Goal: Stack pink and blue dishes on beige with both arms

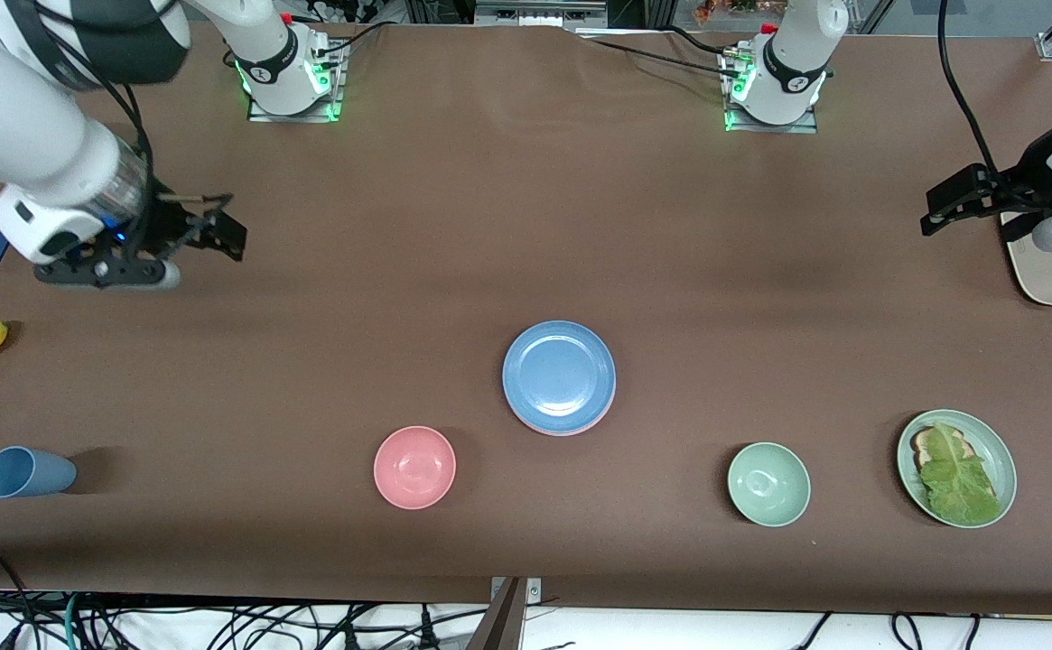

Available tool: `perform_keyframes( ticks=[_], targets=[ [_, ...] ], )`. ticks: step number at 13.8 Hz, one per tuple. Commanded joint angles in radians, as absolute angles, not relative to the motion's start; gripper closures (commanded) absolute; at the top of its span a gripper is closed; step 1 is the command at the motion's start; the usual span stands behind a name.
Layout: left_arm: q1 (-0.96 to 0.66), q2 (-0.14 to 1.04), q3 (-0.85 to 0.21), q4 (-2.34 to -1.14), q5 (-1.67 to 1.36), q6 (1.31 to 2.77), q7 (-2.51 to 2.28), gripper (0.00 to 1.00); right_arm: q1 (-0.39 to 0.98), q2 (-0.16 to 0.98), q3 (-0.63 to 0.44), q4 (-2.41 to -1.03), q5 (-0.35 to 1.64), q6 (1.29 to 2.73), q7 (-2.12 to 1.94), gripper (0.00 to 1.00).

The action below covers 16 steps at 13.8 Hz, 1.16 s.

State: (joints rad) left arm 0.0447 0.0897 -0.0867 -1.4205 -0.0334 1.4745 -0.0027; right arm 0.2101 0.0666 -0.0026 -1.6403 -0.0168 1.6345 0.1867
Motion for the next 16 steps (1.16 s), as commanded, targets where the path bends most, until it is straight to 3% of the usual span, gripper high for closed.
perform_keyframes(
  ticks=[1, 6, 16],
  targets=[
    [0.054, 0.084, -0.107, -1.420, -0.041, 1.465, 0.025, 0.00, 0.164, 0.021, 0.008, -1.660, -0.005, 1.617, 0.120, 0.00],
    [0.051, 0.087, -0.106, -1.419, -0.041, 1.465, 0.026, 0.00, 0.172, 0.072, 0.009, -1.540, 0.044, 1.547, 0.129, 0.00],
    [0.061, 0.117, -0.101, -1.402, -0.046, 1.467, 0.028, 0.00, 0.161, 0.063, 0.002, -1.526, 0.040, 1.502, 0.127, 0.00]
  ],
)
